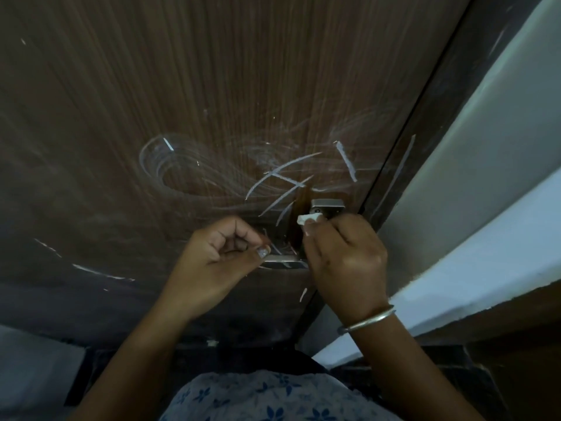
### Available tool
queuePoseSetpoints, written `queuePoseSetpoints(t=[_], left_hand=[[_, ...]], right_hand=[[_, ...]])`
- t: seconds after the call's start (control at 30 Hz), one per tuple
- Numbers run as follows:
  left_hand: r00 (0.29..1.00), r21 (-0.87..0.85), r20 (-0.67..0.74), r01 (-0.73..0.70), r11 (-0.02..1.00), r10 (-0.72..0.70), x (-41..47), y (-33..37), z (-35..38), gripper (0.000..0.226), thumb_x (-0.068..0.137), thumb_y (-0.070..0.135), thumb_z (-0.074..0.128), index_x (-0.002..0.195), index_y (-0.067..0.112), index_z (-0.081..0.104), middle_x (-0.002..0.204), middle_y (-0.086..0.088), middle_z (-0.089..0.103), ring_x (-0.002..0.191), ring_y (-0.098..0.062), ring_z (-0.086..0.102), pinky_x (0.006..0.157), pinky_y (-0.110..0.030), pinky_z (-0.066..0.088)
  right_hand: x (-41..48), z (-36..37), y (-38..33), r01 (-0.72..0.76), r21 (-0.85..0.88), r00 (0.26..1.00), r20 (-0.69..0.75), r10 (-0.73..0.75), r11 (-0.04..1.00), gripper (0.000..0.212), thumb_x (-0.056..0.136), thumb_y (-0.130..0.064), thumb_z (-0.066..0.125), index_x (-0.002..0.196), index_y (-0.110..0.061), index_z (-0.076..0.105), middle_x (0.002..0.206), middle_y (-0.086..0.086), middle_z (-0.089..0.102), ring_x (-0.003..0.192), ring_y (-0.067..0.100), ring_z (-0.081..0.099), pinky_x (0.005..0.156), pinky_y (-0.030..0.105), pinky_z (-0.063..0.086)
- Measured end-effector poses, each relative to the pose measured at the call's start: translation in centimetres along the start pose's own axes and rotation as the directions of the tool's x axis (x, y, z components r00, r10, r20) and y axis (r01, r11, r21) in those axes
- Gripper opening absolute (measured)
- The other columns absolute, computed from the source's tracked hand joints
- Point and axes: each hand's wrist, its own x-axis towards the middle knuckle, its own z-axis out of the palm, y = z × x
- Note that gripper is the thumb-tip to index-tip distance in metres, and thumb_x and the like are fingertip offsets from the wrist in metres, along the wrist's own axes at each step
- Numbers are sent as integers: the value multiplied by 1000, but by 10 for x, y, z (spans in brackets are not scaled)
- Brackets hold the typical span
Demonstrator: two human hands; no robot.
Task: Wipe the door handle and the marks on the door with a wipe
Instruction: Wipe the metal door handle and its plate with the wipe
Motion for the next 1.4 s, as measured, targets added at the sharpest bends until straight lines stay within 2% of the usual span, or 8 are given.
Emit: queuePoseSetpoints(t=[0.2, 0.43, 0.63, 0.73, 0.93, 1.1, 1.23, 1.4], left_hand=[[1000, -29, -12, 13, 999, -14, -1, -4, -2, 14, 76, -2, 65, 73, 12, 62, 86, 4, 73, 75, -18, 60, 63, -17, 49], [1000, -47, -6, 8, 999, -8, 2, -4, -2, 9, 72, 12, 71, 70, 17, 64, 81, -2, 72, 68, -8, 61, 59, -14, 49], [999, -84, -33, 25, 996, -28, 4, -4, -2, 9, 70, 14, 64, 65, 21, 64, 77, 0, 72, 68, -12, 63, 61, -18, 49], [999, -77, -26, 24, 997, -26, 5, -5, -2, 11, 72, 15, 73, 68, 14, 62, 76, 0, 71, 68, -12, 62, 61, -18, 49], [1000, -30, 14, -19, 999, 20, 5, -2, -3, 11, 70, 15, 67, 71, 7, 61, 75, -4, 70, 60, 3, 58, 56, -8, 43], [1000, -78, -4, 9, 997, -9, 3, -5, -5, 10, 71, 11, 72, 70, 11, 62, 77, 1, 71, 68, -4, 63, 62, -14, 50], [1000, -100, -12, 18, 995, -20, 3, -6, -5, 3, 70, 12, 63, 69, 12, 61, 79, 4, 73, 70, -7, 65, 64, -18, 52], [1000, -97, -13, 11, 995, -12, 5, -6, -7, 13, 74, 15, 71, 67, 16, 61, 79, 2, 73, 67, -9, 66, 60, -17, 52]], right_hand=[[-6, -15, 17, -164, -24, 986, 31, 165, 986, 15, 81, -2, 66, 65, -4, 67, 62, 13, 59, 49, 26, 53, 44, 27, 44], [3, -7, -1, -39, -20, 989, 144, 42, 999, 16, 71, 3, 73, 61, -4, 65, 63, 10, 57, 52, 24, 52, 49, 26, 41], [10, -20, 4, -166, -96, 951, 249, 185, 981, 22, 61, 8, 72, 50, -6, 57, 59, 10, 53, 48, 24, 49, 48, 19, 30], [12, -24, 6, -204, -122, 933, 276, 231, 971, 22, 62, 7, 71, 50, -5, 57, 59, 10, 53, 47, 25, 48, 47, 19, 29], [10, -19, -13, -58, -68, 935, 345, 78, 996, 19, 61, 5, 76, 55, -5, 62, 67, 12, 59, 55, 27, 55, 55, 21, 37], [8, -22, -2, -187, -46, 943, 273, 192, 981, 19, 67, 6, 72, 54, -4, 61, 67, 13, 58, 50, 24, 52, 50, 23, 38], [-7, -29, 13, -334, 97, 941, 96, 325, 938, 10, 81, -5, 64, 82, -2, 73, 90, 16, 66, 70, 23, 65, 68, 18, 46], [-23, -26, 17, -204, -40, 979, -17, 204, 978, 20, 90, -10, 58, 91, 3, 73, 97, 21, 70, 85, 30, 69, 84, 29, 51]])
